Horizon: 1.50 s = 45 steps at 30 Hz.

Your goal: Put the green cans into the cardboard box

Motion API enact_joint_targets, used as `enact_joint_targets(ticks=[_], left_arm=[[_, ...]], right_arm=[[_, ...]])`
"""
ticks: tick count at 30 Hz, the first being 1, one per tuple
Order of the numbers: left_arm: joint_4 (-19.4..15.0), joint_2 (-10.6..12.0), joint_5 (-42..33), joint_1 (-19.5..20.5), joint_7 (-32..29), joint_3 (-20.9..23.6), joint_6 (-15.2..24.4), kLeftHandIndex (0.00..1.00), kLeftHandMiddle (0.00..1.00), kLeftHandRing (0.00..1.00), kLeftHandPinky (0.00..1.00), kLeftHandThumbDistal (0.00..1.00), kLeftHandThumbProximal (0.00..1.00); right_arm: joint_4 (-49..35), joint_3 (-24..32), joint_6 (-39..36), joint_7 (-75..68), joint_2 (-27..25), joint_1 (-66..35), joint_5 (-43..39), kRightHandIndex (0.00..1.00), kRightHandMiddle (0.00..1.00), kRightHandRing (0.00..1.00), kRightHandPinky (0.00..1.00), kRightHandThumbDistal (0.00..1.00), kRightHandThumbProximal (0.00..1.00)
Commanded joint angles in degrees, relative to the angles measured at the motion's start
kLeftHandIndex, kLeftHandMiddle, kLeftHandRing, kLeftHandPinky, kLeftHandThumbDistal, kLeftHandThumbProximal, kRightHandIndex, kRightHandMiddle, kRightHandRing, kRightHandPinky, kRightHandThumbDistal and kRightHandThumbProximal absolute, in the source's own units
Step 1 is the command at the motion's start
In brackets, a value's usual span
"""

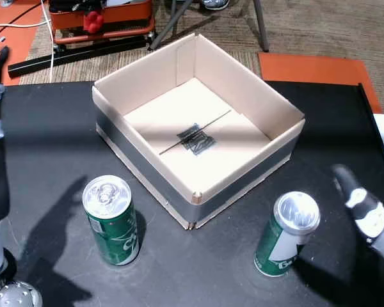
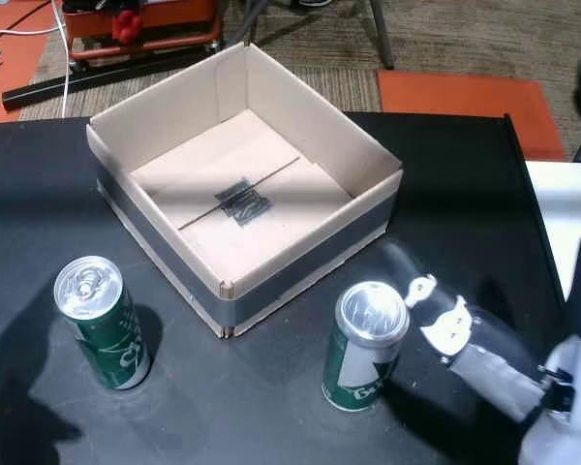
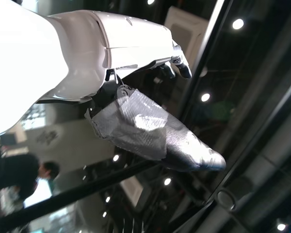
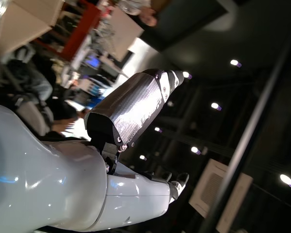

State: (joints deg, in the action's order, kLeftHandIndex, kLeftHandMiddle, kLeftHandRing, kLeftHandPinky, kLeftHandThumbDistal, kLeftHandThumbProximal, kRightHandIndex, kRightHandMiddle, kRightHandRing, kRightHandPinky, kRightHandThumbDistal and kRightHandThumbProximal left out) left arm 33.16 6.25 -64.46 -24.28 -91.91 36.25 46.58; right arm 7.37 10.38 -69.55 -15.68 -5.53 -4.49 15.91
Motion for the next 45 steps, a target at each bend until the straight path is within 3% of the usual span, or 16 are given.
enact_joint_targets(ticks=[1,2,4,11,20,25,31,34,40,45], left_arm=[[-2.39,3.22,0.83,1.50,1.41,0.54,1.83,1.00,0.97,0.90,0.88,1.00,0.71],[-3.42,3.43,1.08,2.57,3.10,0.11,0.16,0.99,0.95,0.90,0.88,0.99,0.73],[-4.78,3.29,1.04,3.72,5.04,-0.45,-2.37,0.97,0.94,0.90,0.89,0.96,0.73],[-6.31,3.11,0.53,4.70,5.97,-0.39,-6.96,0.98,0.93,0.89,0.89,1.00,0.78],[-5.86,3.46,1.12,4.45,6.48,-0.06,-6.48,0.95,0.92,0.89,0.87,1.00,0.78],[-5.63,3.63,1.46,4.24,6.99,-0.10,-6.04,0.95,0.92,0.89,0.88,1.00,0.79],[-4.91,3.48,1.56,3.83,6.58,0.06,-5.56,0.95,0.92,0.89,0.88,1.00,0.79],[-4.75,3.43,1.61,3.70,6.31,0.09,-5.24,0.95,0.92,0.89,0.88,0.99,0.78],[-4.74,3.18,1.55,3.63,6.03,0.15,-5.52,0.96,0.92,0.89,0.88,1.00,0.77],[-4.49,3.02,1.53,3.54,6.40,0.28,-5.86,0.94,0.91,0.89,0.87,1.00,0.78]], right_arm=[[2.06,-1.10,-3.28,0.58,-1.09,0.97,-3.53,0.93,0.96,0.94,0.96,1.00,0.52],[3.04,-2.61,-4.47,1.21,-1.73,1.36,-6.84,0.89,0.94,0.92,0.96,1.00,0.68],[4.50,-5.60,-6.53,2.38,-2.95,1.91,-12.73,0.87,0.93,0.92,0.96,1.00,0.74],[7.26,-8.82,-9.95,7.63,-5.52,2.76,-22.58,0.88,0.95,0.91,0.97,1.00,0.69],[7.66,-7.95,-9.68,12.43,-4.23,2.99,-25.76,0.87,0.94,0.90,0.96,1.00,0.67],[7.06,-5.42,-7.72,13.76,-2.15,3.00,-24.11,0.84,0.92,0.89,0.96,1.00,0.71],[5.83,-5.30,0.23,15.20,-0.28,2.37,-22.35,0.83,0.90,0.87,0.93,1.00,0.58],[6.93,-4.65,4.31,15.94,-0.28,2.94,-19.82,0.83,0.91,0.89,0.94,1.00,0.59],[13.24,-4.54,6.25,17.77,-1.22,5.81,-17.43,0.85,0.95,0.95,0.97,1.00,0.58],[20.37,-4.50,5.40,18.02,-0.71,8.37,-16.92,0.86,0.96,0.97,1.00,1.00,0.65]])
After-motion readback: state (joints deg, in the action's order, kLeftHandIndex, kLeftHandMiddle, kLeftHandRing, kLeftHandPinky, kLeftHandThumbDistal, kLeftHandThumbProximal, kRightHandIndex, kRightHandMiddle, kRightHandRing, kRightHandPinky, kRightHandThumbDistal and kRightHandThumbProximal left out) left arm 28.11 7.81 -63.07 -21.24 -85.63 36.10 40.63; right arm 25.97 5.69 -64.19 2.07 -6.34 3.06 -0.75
